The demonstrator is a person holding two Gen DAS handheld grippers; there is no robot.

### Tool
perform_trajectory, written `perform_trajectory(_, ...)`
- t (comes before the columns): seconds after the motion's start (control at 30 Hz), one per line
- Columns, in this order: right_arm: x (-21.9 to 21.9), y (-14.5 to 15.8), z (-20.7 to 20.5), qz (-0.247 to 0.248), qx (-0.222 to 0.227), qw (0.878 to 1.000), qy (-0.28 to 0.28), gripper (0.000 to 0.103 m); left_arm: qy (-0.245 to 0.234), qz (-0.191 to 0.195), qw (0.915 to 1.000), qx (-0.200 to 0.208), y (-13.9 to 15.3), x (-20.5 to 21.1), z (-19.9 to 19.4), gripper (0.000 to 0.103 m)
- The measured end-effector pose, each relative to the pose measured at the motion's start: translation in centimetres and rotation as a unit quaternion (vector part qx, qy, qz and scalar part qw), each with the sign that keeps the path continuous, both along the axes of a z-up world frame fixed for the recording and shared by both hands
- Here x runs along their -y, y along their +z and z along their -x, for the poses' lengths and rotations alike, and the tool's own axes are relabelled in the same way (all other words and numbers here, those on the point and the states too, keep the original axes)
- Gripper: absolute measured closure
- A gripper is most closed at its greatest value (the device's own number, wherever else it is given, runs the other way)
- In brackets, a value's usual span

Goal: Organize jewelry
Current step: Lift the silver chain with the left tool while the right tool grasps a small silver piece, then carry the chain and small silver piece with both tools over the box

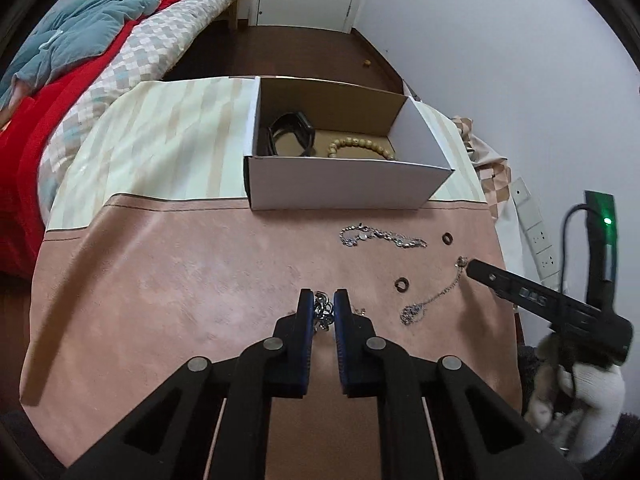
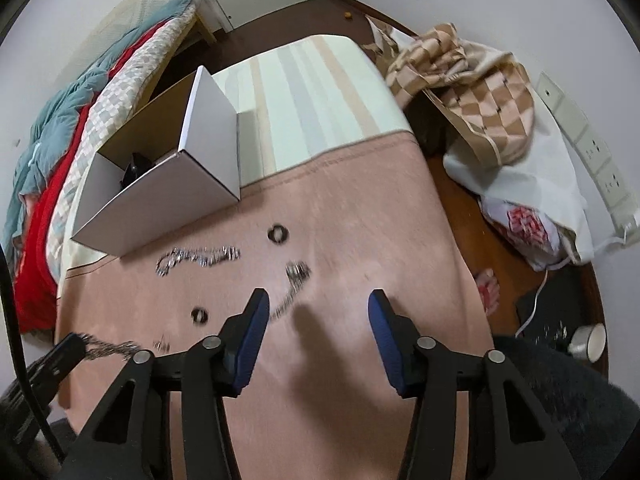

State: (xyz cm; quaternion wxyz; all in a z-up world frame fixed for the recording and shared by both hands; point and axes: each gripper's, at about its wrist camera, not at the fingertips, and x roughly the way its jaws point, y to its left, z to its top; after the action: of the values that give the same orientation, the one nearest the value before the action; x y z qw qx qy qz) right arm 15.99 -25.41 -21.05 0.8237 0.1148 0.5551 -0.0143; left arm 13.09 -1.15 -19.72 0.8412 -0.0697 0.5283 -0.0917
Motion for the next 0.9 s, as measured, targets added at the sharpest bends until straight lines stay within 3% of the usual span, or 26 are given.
perform_trajectory(0.07,-0.7,-0.6,-0.7,0.014,0.003,1.000,0.008,0.062,0.004,-0.001,1.0000,-0.001,-0.2,-0.3,-0.1,0.096)
perform_trajectory(0.17,-1.9,-0.8,-1.2,0.047,0.018,0.998,0.026,0.087,0.007,0.001,1.0000,-0.002,-0.2,-0.5,-0.3,0.096)
perform_trajectory(0.2,-2.0,-0.8,-1.1,0.047,0.016,0.998,0.028,0.090,0.008,0.002,1.0000,-0.002,-0.2,-0.6,-0.3,0.096)
perform_trajectory(0.4,-2.6,1.4,-0.2,0.002,0.027,0.999,0.038,0.091,0.011,0.016,0.9998,0.007,1.2,-1.2,-0.4,0.096)
perform_trajectory(0.77,-5.4,14.5,-1.1,-0.063,0.117,0.986,0.102,0.091,0.009,0.053,0.9972,0.052,7.9,-2.1,-2.4,0.096)
perform_trajectory(0.9,-6.7,18.6,-2.9,-0.060,0.145,0.980,0.122,0.091,0.002,0.060,0.9957,0.071,10.6,-2.0,-4.4,0.096)
